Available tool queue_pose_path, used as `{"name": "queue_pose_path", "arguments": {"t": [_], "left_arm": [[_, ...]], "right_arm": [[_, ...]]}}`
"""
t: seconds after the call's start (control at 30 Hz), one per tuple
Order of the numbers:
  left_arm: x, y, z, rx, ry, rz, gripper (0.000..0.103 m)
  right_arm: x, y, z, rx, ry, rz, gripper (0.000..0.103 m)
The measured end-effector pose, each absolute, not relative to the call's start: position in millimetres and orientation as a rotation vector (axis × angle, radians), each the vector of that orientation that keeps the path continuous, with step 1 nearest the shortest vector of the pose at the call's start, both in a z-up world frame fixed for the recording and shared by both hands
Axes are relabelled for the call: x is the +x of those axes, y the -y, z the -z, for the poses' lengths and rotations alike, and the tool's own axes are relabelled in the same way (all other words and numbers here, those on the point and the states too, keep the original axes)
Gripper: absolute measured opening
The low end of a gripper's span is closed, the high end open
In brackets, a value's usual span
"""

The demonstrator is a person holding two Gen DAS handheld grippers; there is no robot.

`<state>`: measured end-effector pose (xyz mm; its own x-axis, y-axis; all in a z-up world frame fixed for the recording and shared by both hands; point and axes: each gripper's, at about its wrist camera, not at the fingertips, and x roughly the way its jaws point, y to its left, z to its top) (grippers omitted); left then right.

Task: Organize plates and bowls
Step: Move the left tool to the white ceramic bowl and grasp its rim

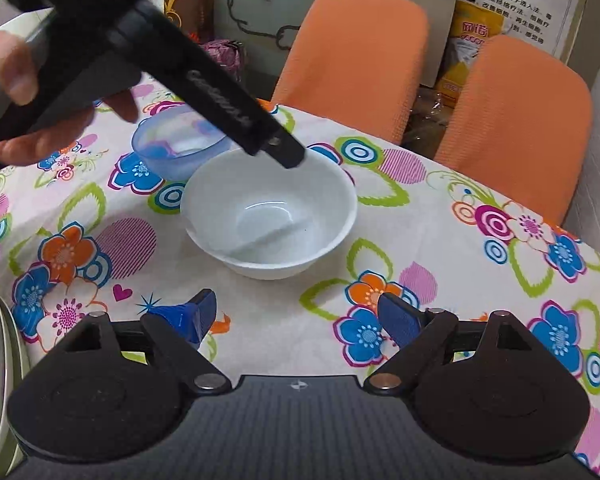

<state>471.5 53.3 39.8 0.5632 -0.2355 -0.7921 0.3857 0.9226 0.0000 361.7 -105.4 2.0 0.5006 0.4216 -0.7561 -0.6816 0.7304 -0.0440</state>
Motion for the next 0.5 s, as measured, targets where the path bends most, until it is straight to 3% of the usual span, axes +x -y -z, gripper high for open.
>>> {"name": "queue_pose_path", "arguments": {"t": [0.5], "left_arm": [[494,-48,8,0.21,-0.995,0.412,0.059]], "right_arm": [[389,81,20,-0.432,-0.798,-0.724,0.075]]}}
